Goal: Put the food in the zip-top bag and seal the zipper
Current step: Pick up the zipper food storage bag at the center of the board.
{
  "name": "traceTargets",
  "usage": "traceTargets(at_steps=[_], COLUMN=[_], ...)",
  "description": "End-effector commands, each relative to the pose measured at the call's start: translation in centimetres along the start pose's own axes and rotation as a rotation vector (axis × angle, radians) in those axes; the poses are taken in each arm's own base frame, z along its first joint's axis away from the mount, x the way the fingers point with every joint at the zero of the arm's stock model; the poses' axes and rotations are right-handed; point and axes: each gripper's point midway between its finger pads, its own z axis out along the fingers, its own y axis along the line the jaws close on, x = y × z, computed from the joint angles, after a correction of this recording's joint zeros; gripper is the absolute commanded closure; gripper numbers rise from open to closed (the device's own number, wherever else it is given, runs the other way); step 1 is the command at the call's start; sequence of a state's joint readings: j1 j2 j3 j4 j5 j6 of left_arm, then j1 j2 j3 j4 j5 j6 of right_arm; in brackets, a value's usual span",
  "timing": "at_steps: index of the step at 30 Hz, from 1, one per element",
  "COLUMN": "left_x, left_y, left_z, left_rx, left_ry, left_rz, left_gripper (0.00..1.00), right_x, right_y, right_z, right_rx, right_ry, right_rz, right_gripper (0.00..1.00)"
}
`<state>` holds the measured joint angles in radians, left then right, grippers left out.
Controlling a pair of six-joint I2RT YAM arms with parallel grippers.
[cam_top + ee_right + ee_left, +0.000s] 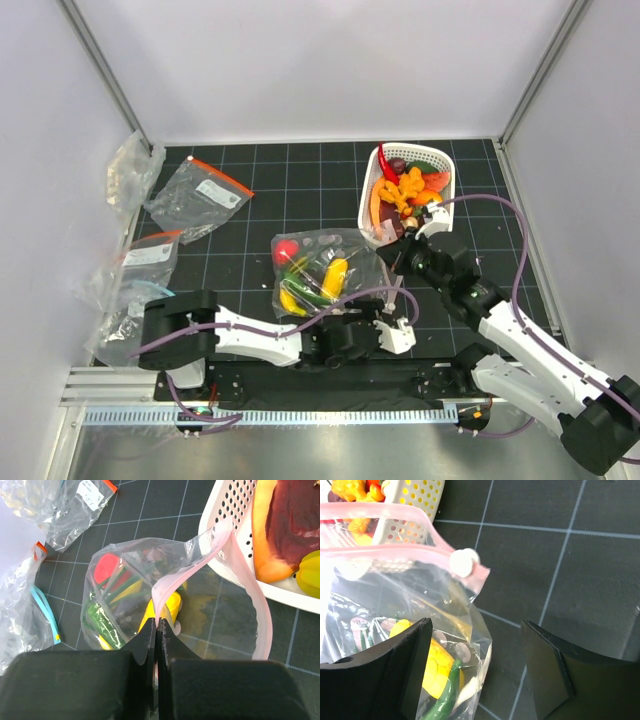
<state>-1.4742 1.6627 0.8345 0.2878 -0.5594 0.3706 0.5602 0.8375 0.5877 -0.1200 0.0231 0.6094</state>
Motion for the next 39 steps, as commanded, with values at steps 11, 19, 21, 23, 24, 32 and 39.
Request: traceTargets(at_steps=[11,19,21,23,24,32,39], left_x=[-5.1,-7.1,-7.7,-8.7,-8.8,-6.1,-5.1], left_y=[4.3,4.4,5.2,6.3,6.8,13.3,15.7], left_z=[0.4,-3.4,-5.4,-7.5,-8.4,-15.2,-18.0], left_rx=[-0.202,-0.033,0.002,0.054,0.071,-0.064,-0.068], left_ry=[-0.095,-0.152,-0.15,-0.187,-0.195,-0.324,-0.416], left_rz=[-0.081,-0.19,-0.226,-0.302,-0.326,-0.664,-0.777], left_gripper=[0.92,1.0,1.0,1.0,1.0,1.0,1.0], right_x=[-1.2,-2.1,-2.4,-2.8,-2.8,-4.9,-5.7], right_y=[0.9,0.3,0.1,0.3,0.3,4.3,6.8], right_z=[0.3,-0.7,-1.0,-1.6,-1.8,-5.9,-9.5], right_rx=[-0.044,-0.012,-0.007,-0.013,-0.021,-0.269,-0.477], right_ry=[-0.061,-0.108,-0.121,-0.137,-0.14,-0.297,-0.449], right_rz=[0.036,-0.007,-0.024,-0.041,-0.049,-0.108,-0.137], right_gripper=[0.99,0.72,0.38,0.3,0.29,0.25,0.21])
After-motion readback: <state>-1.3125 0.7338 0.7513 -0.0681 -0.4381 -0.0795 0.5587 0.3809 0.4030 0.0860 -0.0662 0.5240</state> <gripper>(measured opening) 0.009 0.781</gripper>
